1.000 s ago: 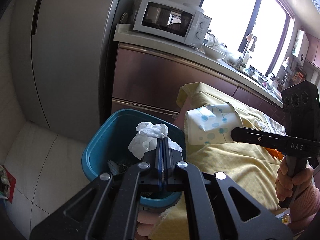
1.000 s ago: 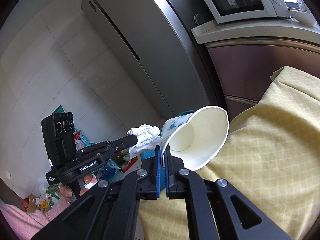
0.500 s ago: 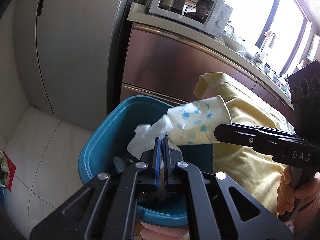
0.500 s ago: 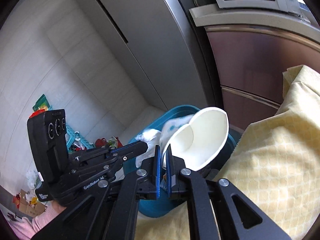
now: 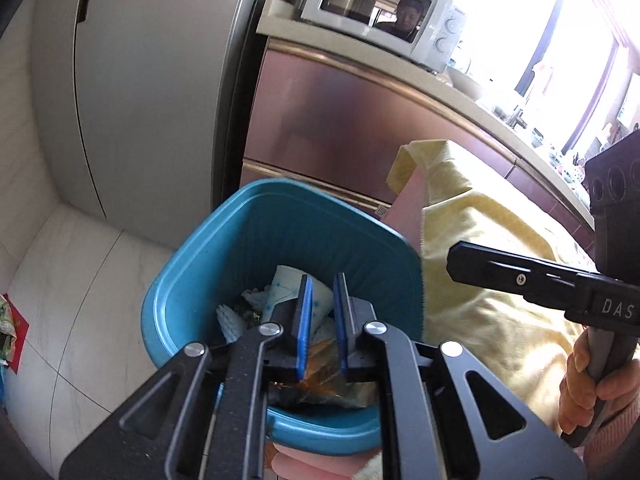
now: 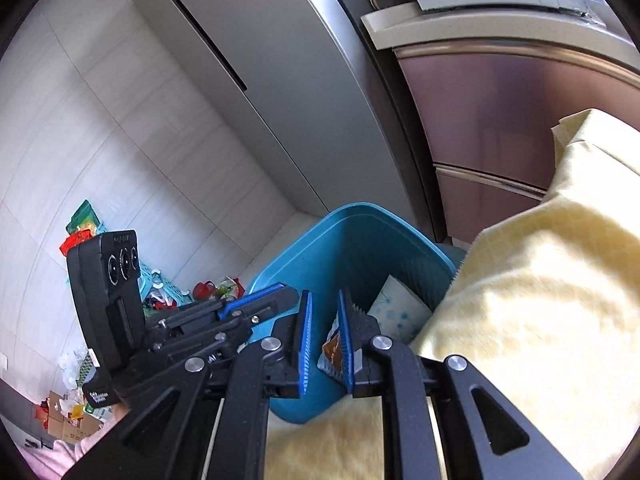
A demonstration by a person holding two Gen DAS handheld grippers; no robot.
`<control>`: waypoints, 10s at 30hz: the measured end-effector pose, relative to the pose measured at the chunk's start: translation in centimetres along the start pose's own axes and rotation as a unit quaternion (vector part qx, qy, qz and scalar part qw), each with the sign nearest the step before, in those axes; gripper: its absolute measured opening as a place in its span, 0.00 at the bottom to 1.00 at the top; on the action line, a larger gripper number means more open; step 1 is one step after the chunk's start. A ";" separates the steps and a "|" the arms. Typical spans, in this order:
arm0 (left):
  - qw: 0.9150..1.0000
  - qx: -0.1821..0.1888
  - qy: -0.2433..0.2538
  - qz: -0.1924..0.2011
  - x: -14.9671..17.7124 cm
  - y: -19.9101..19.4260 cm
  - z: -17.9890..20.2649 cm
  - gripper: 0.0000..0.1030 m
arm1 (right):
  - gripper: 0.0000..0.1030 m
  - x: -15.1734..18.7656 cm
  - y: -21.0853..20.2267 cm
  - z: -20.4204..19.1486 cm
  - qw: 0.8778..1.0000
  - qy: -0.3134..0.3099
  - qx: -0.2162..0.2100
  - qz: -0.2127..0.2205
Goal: Collect trash
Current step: 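Lower the tissue and cup into the teal bin and open both tools, then move both tools back over the orange peels on the table, then grasp an orange peel with the left tool while the right tool grasps the green wrapper, then carry the peel and wrapper to the teal bin and open both tools, then move both tools back over the remaining orange peel and tissue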
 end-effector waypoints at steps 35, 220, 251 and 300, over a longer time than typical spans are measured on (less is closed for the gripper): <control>0.955 0.235 0.178 -0.018 5.1 -4.4 29.1 0.37 | 0.26 7.7 -29.7 12.9 0.954 0.101 0.191 0.209; 1.000 -0.005 -0.019 -0.010 0.6 -4.8 -0.2 0.13 | 0.11 0.7 -0.8 0.5 1.000 -0.018 0.019 0.004; 0.998 0.060 -0.009 -0.010 1.1 -3.6 4.6 0.24 | 0.33 1.5 -5.8 2.0 0.999 0.011 0.023 0.041; 0.950 0.188 0.239 -0.072 4.7 4.5 38.8 0.46 | 0.33 11.7 -30.0 20.8 0.933 0.166 0.267 0.174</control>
Point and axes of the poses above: each gripper's, at about its wrist camera, not at the fingertips, and y roughly the way its jaws point, z to its right, x to its underside, the point moved 7 cm from there along y, roughly the way its jaws point, and after that the axes turned 8 degrees about z, right-handed, at the moved point
